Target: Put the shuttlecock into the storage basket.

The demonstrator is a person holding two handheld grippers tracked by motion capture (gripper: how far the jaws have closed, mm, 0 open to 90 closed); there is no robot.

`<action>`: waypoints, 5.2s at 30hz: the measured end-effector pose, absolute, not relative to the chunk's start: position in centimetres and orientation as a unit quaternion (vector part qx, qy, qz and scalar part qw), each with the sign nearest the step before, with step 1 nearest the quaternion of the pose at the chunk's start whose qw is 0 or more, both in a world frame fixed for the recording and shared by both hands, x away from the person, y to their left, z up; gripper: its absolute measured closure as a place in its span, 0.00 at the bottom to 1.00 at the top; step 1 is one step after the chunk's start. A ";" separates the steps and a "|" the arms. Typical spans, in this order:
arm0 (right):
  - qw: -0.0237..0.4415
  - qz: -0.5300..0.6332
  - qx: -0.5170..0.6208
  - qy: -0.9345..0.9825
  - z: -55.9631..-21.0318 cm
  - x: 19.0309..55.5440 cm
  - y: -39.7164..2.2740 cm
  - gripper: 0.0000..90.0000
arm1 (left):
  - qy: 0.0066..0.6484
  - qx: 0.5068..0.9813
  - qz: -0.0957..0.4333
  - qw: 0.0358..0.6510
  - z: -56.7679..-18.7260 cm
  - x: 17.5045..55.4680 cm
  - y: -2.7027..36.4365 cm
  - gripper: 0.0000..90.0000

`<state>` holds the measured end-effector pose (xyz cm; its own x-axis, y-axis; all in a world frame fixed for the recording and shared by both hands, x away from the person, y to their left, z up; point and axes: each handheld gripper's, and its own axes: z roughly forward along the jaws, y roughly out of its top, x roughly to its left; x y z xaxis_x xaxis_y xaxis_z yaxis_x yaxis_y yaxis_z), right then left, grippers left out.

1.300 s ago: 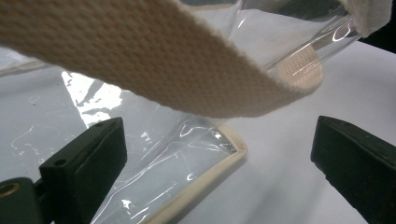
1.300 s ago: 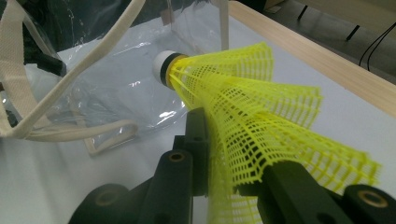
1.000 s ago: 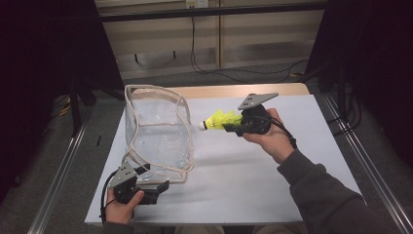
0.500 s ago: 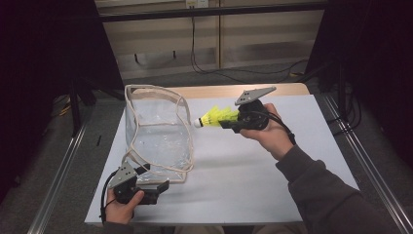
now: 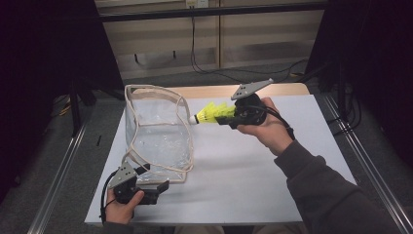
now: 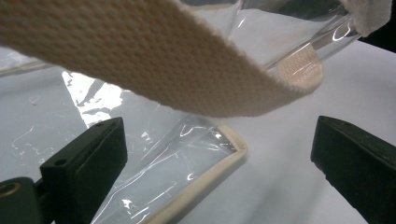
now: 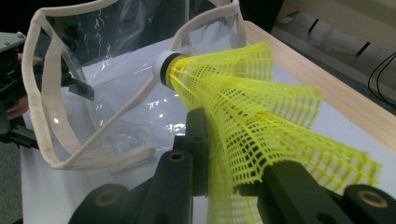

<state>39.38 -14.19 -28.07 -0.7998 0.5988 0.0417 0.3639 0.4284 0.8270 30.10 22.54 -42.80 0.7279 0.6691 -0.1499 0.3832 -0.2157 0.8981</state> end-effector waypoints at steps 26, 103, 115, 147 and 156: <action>0.127 0.448 0.253 0.848 -25.8 39.3 -11.6 0.88 | 0.344 0.766 0.135 0.526 -42.8 30.1 22.5 0.04; 0.104 0.413 0.184 0.886 -28.0 39.8 -1.8 0.88 | 0.343 0.765 0.136 0.528 -42.8 30.1 22.6 0.04; 0.100 0.408 0.182 0.889 -28.5 39.8 -1.0 0.88 | 0.343 0.765 0.137 0.528 -42.8 30.1 22.6 0.04; 0.095 0.382 0.178 0.902 -31.1 39.9 0.7 0.88 | 0.342 0.766 0.136 0.528 -42.8 30.1 22.6 0.04; 0.095 0.380 0.181 0.902 -31.6 40.2 0.8 0.88 | 0.342 0.766 0.136 0.528 -42.8 30.1 22.6 0.04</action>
